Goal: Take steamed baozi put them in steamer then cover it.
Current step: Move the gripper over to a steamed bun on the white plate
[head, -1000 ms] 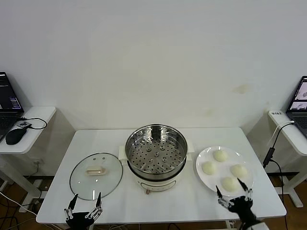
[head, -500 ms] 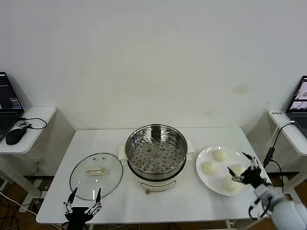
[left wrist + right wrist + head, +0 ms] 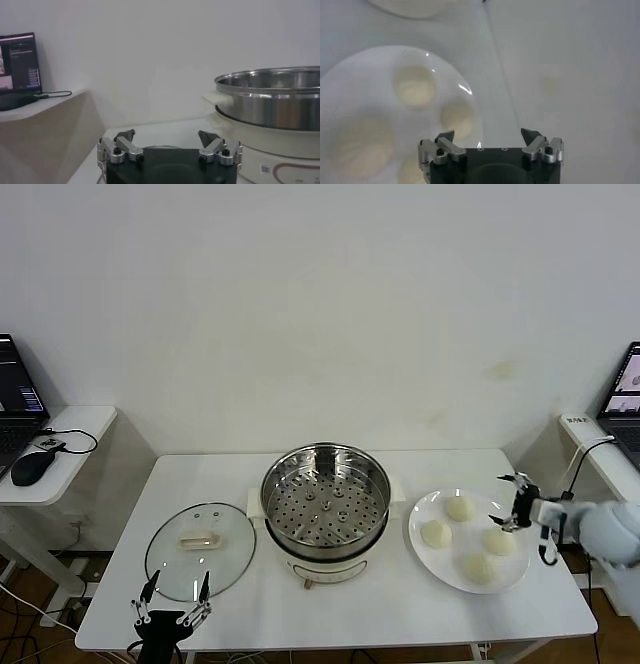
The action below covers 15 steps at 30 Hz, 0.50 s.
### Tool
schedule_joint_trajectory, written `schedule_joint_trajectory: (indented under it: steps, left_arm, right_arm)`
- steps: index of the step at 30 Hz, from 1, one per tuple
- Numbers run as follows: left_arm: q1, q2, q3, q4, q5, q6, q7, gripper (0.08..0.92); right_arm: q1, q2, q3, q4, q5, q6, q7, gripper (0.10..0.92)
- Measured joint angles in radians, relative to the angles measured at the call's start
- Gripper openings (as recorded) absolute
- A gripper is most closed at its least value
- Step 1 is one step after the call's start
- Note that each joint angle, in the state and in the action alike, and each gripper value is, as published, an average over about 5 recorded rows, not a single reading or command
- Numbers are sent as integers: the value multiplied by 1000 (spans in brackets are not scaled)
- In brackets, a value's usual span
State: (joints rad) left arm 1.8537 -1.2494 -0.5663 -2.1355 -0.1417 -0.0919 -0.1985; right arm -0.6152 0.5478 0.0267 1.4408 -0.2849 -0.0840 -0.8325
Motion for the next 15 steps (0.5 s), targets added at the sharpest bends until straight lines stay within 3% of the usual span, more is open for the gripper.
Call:
schedule_joint_trajectory:
  steps: [15]
  left_arm:
    - [6,6,-42,-18,-3,3,1,823]
  right_arm:
    - [338,147,-312,-337,-74,122,-161,823]
